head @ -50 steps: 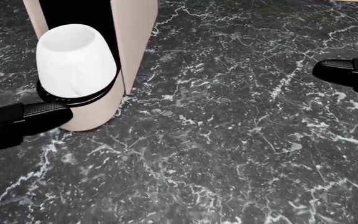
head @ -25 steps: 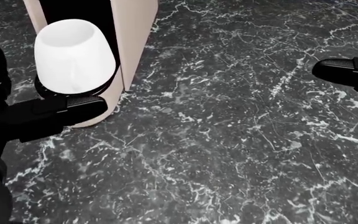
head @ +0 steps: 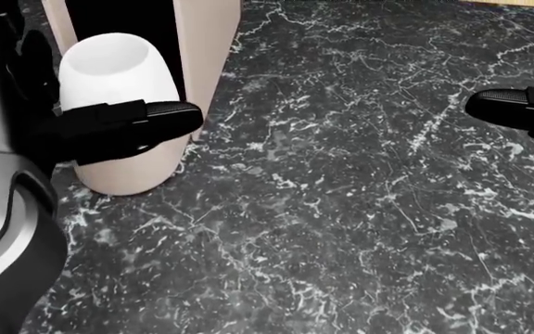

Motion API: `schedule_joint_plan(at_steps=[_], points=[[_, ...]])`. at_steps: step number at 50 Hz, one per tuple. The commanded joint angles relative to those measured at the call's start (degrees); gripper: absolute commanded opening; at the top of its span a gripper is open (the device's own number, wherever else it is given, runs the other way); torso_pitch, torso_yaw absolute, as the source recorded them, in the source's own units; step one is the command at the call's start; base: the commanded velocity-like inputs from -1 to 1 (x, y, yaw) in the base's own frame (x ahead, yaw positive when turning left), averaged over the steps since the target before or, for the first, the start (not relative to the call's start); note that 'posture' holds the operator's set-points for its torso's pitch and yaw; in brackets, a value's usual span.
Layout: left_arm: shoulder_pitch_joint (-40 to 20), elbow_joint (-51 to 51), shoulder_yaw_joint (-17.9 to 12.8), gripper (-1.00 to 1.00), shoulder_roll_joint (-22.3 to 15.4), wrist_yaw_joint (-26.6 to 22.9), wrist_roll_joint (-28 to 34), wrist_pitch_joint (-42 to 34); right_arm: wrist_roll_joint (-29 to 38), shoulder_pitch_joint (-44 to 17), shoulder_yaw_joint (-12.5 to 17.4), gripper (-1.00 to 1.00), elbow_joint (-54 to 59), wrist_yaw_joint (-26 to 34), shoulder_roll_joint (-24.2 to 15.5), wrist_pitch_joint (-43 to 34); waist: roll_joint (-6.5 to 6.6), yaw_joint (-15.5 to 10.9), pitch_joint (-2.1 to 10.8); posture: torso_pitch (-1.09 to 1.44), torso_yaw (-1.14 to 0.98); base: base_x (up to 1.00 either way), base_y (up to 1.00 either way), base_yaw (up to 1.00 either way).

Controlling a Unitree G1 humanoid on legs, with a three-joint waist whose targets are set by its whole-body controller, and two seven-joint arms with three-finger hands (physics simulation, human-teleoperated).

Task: Pick the mug from under the coffee machine dispenser and place it on the counter.

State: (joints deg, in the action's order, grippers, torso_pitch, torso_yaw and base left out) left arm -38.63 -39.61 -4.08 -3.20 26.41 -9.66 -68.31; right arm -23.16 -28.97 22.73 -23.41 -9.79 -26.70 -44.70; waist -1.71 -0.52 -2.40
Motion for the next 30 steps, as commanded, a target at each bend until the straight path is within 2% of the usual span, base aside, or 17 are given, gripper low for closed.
schedule_joint_plan(at_steps=[1,7,14,22,30], points=[[-1.23,-0.51,-0.07,1.0,-0.38,-0.59,0.92,2.97,0.06,-1.52,0.72,1.0,-1.72,0.0,-0.96,1.53,-0.24,-0.04,1.35,0.0,0.0,0.0,0.0,0.0],[-1.32,1.18,0.12,1.0,-0.42,-1.32,2.46,4.52,-0.32,-1.59,0.81,1.0,-2.12,-0.14,-0.97,1.11,-0.29,-0.08,1.41,0.0,0.0,0.0,0.0,0.0],[0.59,5.91,0.55,1.0,-0.22,-2.67,5.32,9.93,-0.72,-1.56,1.0,1.0,-2.38,-0.25,-1.09,0.83,-0.35,-0.16,1.45,0.0,0.0,0.0,0.0,0.0],[1.28,4.31,3.42,1.0,3.34,1.54,9.56,8.9,-0.78,-1.43,0.96,1.0,-2.14,-0.17,-1.14,1.18,-0.59,-0.09,1.41,0.0,0.0,0.0,0.0,0.0],[0.86,5.65,4.02,1.0,4.95,3.04,12.69,9.13,-0.85,-1.4,0.92,1.0,-2.3,-0.19,-1.09,1.11,-0.68,-0.09,1.41,0.0,0.0,0.0,0.0,0.0]])
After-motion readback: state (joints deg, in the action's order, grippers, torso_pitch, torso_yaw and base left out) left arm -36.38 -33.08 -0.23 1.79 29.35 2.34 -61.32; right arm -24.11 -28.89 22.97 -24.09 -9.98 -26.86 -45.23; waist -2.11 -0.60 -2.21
